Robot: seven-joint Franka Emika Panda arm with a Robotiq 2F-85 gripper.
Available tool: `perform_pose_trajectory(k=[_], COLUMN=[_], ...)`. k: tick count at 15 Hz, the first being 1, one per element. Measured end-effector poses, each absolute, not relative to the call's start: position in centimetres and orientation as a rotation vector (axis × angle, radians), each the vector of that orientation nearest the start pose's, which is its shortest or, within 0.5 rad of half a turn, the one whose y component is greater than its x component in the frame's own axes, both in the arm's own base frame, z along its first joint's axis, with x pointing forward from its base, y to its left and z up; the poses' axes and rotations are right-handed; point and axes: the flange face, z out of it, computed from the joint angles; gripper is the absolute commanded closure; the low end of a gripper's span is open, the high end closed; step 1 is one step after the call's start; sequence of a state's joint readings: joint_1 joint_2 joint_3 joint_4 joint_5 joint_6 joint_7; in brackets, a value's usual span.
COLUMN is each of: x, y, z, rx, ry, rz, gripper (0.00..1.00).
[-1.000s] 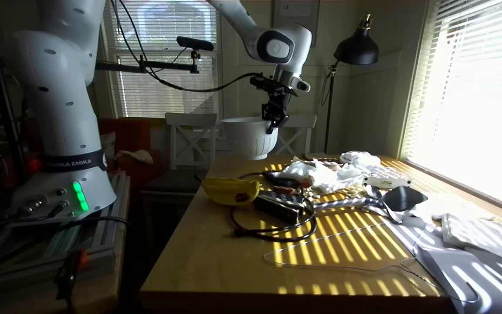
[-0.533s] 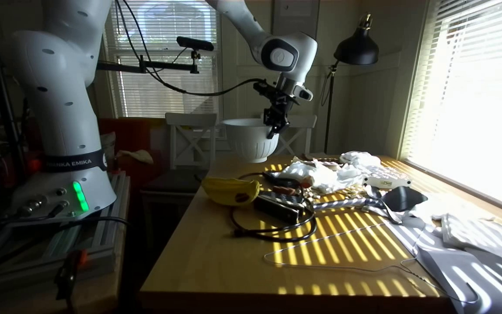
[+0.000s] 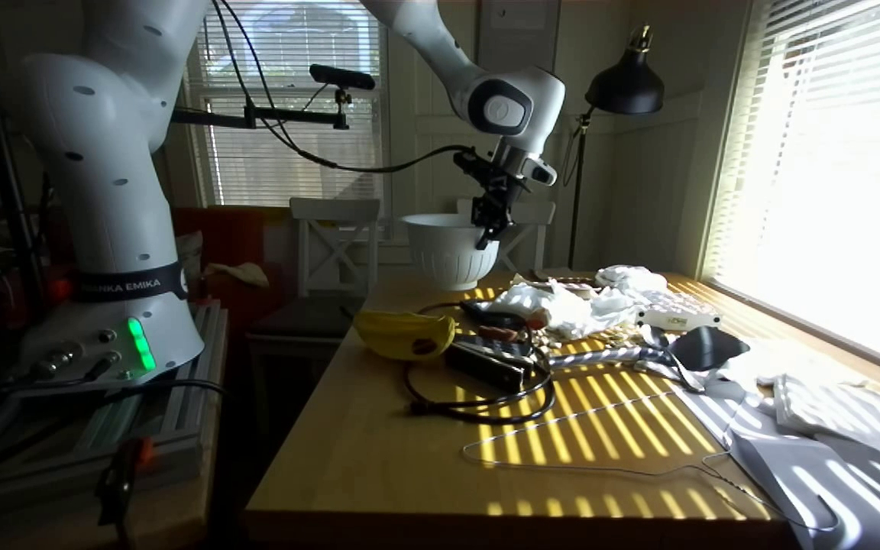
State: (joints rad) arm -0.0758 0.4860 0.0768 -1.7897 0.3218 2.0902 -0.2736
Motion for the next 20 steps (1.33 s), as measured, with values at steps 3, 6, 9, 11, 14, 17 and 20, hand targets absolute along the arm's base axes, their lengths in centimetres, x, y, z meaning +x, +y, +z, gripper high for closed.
perform_pose_trajectory(k=[3,6,9,11,14,17,20], x=[64.0,64.3,64.2,64.2,64.3,64.6,64.7], y=[1.0,0.6,0.7,0.7,0.5,0.1,0.1], z=[26.7,26.3,26.0,26.1,25.9,25.7,25.1], rx=[-2.817,-2.829,-2.824,-2.824,-2.832,-2.846,-2.846], ry=[-0.072,-0.044,-0.048,-0.049,-0.035,-0.001,0.004], rz=[0.195,0.172,0.188,0.188,0.162,0.12,0.123], gripper=[0.97,0.89,0.89,0.97,0.97,0.97,0.97])
